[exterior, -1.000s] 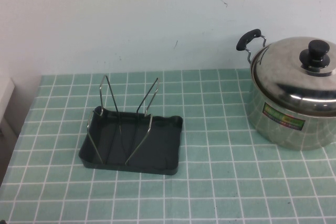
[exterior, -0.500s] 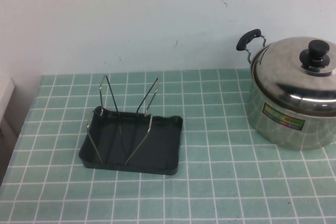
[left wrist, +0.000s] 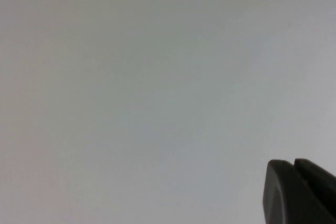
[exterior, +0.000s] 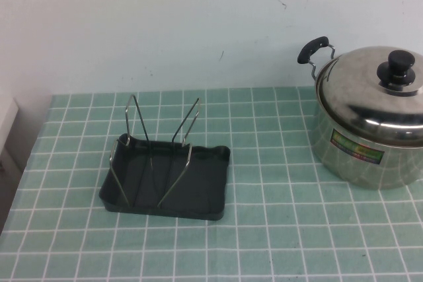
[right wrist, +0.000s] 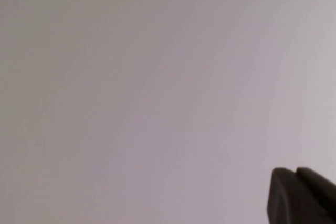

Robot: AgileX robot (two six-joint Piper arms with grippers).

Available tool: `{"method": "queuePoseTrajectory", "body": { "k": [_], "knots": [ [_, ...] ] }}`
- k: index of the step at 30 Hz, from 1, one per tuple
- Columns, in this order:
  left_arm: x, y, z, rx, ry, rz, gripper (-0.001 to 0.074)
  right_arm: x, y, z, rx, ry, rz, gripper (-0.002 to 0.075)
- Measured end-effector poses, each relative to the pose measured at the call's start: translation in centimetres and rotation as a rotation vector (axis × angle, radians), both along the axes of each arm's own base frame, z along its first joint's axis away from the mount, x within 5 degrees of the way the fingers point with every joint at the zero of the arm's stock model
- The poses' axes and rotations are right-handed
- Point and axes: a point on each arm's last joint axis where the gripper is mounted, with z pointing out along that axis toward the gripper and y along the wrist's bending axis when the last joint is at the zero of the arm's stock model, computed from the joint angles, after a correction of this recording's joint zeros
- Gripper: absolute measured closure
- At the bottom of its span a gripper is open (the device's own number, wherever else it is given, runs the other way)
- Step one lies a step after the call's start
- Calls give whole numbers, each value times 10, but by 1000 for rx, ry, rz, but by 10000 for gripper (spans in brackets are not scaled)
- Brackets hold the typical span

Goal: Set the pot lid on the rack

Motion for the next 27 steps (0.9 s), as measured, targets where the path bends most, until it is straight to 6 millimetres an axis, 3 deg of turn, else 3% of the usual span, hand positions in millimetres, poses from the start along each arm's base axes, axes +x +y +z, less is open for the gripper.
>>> {"method": "queuePoseTrajectory", "body": {
  "k": [3, 7, 11, 17, 23, 27],
  "knots": [
    [-8, 3, 5, -39, -102, 9, 738, -2, -9, 2, 144, -36, -20, 727],
    [-10, 8, 6, -98, -132, 12, 738, -1, -14, 0, 160, -12, -79, 727],
    [-4, 6, 19, -98, -6, -21, 738, 3, -10, 5, 118, 145, -65, 727],
    [-5, -2, 53, 31, 294, -36, 738, 0, -1, 40, -126, 366, -77, 727],
    [5, -4, 67, 87, 350, -6, 738, 26, -1, 62, -148, 506, -58, 727],
    [17, -6, 70, 128, 344, 16, 738, 52, -6, 66, -96, 489, -93, 727]
  ]
}}
